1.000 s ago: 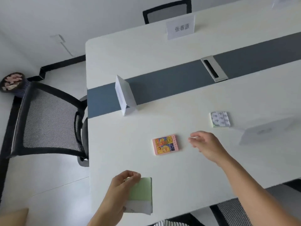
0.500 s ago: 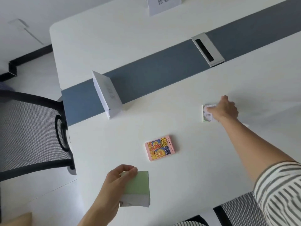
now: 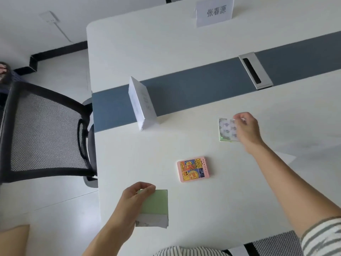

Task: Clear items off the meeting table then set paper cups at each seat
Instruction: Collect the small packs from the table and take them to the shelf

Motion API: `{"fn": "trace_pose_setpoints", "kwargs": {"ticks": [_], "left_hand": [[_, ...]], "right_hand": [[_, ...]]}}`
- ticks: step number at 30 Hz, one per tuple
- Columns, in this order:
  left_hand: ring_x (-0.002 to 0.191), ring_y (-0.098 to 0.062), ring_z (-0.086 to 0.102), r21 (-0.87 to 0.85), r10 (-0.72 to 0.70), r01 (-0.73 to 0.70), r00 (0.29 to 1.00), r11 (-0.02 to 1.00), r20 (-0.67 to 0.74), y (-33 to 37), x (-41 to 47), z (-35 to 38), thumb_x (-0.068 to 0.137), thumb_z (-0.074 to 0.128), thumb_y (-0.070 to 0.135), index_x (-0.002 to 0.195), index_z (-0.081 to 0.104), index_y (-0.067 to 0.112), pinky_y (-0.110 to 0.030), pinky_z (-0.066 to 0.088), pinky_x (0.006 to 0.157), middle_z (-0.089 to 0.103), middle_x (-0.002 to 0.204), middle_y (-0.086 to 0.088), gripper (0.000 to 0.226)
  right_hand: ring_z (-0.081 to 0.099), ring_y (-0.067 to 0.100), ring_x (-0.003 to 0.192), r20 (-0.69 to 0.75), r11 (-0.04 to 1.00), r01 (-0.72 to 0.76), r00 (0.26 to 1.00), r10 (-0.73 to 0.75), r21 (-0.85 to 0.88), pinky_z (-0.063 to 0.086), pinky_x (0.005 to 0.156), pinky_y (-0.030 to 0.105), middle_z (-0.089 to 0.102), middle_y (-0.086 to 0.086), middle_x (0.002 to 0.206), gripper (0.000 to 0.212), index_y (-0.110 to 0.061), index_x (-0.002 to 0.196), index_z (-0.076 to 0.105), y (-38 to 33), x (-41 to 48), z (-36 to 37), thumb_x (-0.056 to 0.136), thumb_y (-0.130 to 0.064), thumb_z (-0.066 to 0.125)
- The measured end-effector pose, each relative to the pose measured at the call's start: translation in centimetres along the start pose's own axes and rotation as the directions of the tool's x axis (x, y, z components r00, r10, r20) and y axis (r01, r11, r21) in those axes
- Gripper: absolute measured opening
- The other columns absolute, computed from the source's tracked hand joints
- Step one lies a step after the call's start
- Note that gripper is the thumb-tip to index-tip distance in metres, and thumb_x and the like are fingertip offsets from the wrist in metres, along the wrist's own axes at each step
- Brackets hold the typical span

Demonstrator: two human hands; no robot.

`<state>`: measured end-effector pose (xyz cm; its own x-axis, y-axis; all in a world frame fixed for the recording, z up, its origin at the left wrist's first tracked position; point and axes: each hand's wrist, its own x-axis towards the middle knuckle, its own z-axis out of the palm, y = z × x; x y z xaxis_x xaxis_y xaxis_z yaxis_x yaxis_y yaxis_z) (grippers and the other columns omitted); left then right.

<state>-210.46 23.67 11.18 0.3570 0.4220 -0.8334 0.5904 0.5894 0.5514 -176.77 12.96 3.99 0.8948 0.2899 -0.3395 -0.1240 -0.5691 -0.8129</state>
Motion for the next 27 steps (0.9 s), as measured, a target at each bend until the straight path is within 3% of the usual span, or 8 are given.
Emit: {"fn": "trace_pose_setpoints", "kwargs": {"ticks": [2, 5, 7, 10, 12, 17, 23, 27], "left_hand": [[0.065, -0.027, 0.056, -0.025, -0.005, 0.005, 1.000, 1.000, -0.010, -0.4, -0.2, -0.7, 0.086, 0.065, 0.023, 0.084, 0.066, 0.012, -0.037, 0.052, 0.057, 0.056, 0.081, -0.010, 0.011], [0.066, -0.028, 0.055, -0.055, -0.014, 0.013, 0.999, 0.998, -0.029, -1.2, -0.6, -1.6, 0.086, 0.065, 0.024, 0.086, 0.065, 0.010, -0.038, 0.054, 0.058, 0.055, 0.082, -0.010, 0.013], [0.067, -0.028, 0.055, -0.073, -0.021, 0.018, 0.999, 0.997, -0.044, -1.8, -0.9, -2.1, 0.087, 0.065, 0.023, 0.088, 0.065, 0.008, -0.039, 0.054, 0.058, 0.054, 0.082, -0.010, 0.015], [0.067, -0.028, 0.056, -0.103, -0.039, 0.032, 0.997, 0.994, -0.066, -3.0, -1.3, -3.1, 0.087, 0.064, 0.023, 0.086, 0.065, 0.009, -0.039, 0.055, 0.058, 0.054, 0.082, -0.009, 0.014], [0.067, -0.028, 0.055, -0.122, -0.049, 0.038, 0.995, 0.992, -0.084, -3.8, -1.6, -3.8, 0.087, 0.064, 0.024, 0.086, 0.065, 0.010, -0.038, 0.055, 0.057, 0.054, 0.083, -0.009, 0.014], [0.067, -0.027, 0.054, -0.191, -0.084, 0.063, 0.991, 0.979, -0.103, -5.7, -2.0, -5.5, 0.087, 0.065, 0.023, 0.088, 0.063, 0.006, -0.036, 0.053, 0.055, 0.054, 0.082, -0.009, 0.018], [0.064, -0.026, 0.053, -0.239, -0.074, 0.049, 0.993, 0.970, -0.096, -6.1, -1.9, -5.8, 0.085, 0.066, 0.022, 0.084, 0.064, 0.012, -0.032, 0.051, 0.050, 0.052, 0.080, -0.008, 0.010], [0.062, -0.024, 0.053, -0.264, -0.024, -0.010, 0.992, 0.964, -0.126, -6.0, -1.8, -6.1, 0.065, 0.073, 0.026, 0.088, 0.064, 0.010, -0.027, 0.047, 0.047, 0.056, 0.080, -0.011, 0.030]], "right_hand": [[0.065, 0.027, 0.085, 0.232, 0.999, 0.037, 0.972, -0.041, 0.023, 0.048, 0.046, 0.024, 0.062, 0.009, 0.097, 0.007, -0.017, 0.098, 0.056, -0.9, -2.9, 2.1, 0.096, -0.021, 0.050], [0.065, 0.026, 0.078, 0.539, 0.964, 0.201, 0.838, -0.078, -0.174, 0.050, 0.061, 0.033, 0.064, 0.005, 0.083, 0.027, -0.023, 0.110, 0.055, 0.1, -6.4, 5.9, 0.088, -0.036, 0.065], [0.058, 0.024, 0.076, 0.651, 0.824, 0.412, 0.756, -0.071, -0.389, 0.042, 0.067, 0.032, 0.059, -0.004, 0.078, 0.042, -0.028, 0.119, 0.053, 1.5, -7.8, 8.0, 0.085, -0.047, 0.066], [0.061, 0.022, 0.107, 0.752, 0.576, 0.644, 0.655, -0.074, -0.504, 0.043, 0.081, 0.030, 0.066, -0.005, 0.115, 0.052, -0.031, 0.130, 0.049, 3.1, -8.2, 9.5, 0.084, -0.052, 0.063], [0.050, 0.018, 0.124, 0.787, 0.463, 0.723, 0.611, -0.083, -0.513, 0.041, 0.090, 0.030, 0.055, -0.007, 0.132, 0.066, -0.032, 0.137, 0.045, 3.8, -7.8, 9.5, 0.079, -0.054, 0.067], [0.045, 0.023, 0.124, 0.721, 0.302, 0.683, 0.692, 0.021, -0.665, 0.039, 0.098, 0.040, 0.048, -0.002, 0.133, 0.097, -0.028, 0.138, 0.037, 4.2, -7.7, 8.9, 0.057, -0.069, 0.073], [0.061, 0.023, 0.104, 0.613, 0.285, 0.562, 0.779, 0.136, -0.777, 0.042, 0.076, 0.031, 0.065, -0.002, 0.103, 0.067, -0.024, 0.091, 0.054, 4.0, -8.5, 9.5, 0.048, -0.070, 0.076], [0.054, 0.025, 0.112, 0.645, 0.307, 0.603, 0.762, 0.052, -0.737, 0.040, 0.075, 0.033, 0.060, 0.003, 0.113, 0.061, -0.018, 0.109, 0.053, 5.0, -10.1, 9.7, 0.068, -0.059, 0.071]]}}
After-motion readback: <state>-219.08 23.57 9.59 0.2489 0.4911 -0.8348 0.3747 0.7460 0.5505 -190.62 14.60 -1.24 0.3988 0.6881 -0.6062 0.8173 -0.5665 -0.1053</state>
